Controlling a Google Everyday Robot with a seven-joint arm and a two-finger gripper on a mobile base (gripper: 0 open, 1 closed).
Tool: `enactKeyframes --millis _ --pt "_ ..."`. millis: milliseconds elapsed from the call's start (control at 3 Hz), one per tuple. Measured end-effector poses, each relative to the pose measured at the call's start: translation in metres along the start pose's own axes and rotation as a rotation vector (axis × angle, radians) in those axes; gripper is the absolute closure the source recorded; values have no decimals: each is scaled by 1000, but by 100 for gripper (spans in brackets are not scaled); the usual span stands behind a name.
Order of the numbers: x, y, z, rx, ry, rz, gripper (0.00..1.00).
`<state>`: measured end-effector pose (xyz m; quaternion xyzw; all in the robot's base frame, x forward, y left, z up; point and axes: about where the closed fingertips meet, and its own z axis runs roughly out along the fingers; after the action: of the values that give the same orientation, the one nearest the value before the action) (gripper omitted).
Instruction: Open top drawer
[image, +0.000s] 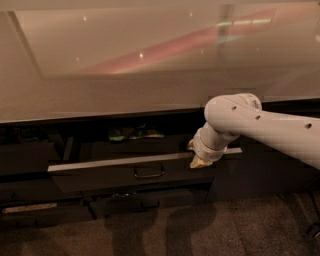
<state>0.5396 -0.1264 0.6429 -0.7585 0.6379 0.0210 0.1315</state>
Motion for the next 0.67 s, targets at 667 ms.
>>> enactKeyframes --millis 667 --pt "0 7 -5 25 5 -24 100"
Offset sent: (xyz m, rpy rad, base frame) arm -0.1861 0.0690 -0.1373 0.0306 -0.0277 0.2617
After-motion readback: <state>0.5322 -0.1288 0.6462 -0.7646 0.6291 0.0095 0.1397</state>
